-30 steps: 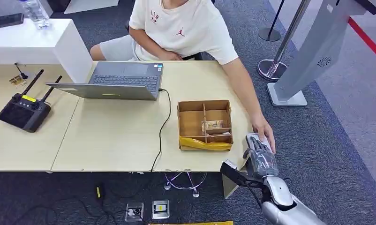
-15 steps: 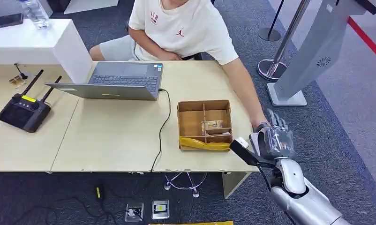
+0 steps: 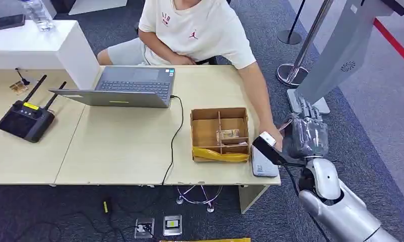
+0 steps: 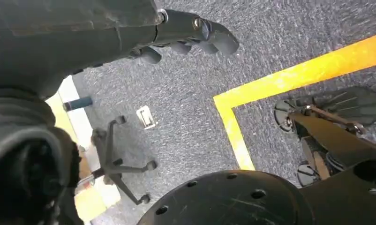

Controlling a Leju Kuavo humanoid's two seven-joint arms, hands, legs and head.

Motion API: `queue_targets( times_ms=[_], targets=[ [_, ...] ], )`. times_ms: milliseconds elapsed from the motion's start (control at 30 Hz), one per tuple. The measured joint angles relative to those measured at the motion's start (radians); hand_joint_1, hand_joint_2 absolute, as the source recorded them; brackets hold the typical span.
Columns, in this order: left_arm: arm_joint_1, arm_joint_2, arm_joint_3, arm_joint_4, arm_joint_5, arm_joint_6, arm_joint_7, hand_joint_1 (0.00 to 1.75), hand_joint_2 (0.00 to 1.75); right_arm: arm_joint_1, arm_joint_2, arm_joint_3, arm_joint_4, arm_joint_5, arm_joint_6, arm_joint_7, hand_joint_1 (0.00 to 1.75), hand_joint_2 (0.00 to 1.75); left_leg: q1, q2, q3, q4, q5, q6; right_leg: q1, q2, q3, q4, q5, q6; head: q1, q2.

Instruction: Pass the card to the sensor for recognition and then transmit it.

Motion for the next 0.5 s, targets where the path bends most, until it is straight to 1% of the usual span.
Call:
queue_targets(
  times_ms=[200, 500],
  targets=[
    [0.001, 0.0, 0.008, 0.0, -0.014, 0.0, -0.007, 0.0, 0.0, -0.036, -0.021, -0.014, -0.062, 0.024, 0.024, 0.019, 1.75, 1.75, 0.0, 0.0, 0.0, 0.0, 0.0, 0.0, 0.0, 0.0, 0.0, 0.0, 0.0, 0.0, 0.0, 0.0],
    [0.001, 0.0, 0.008, 0.0, -0.029, 0.0, -0.008, 0.0, 0.0, -0.046, -0.035, -0.028, -0.116, 0.043, 0.046, 0.032, 1.75, 1.75, 0.0, 0.0, 0.0, 0.0, 0.0, 0.0, 0.0, 0.0, 0.0, 0.0, 0.0, 0.0, 0.0, 0.0]
  ],
)
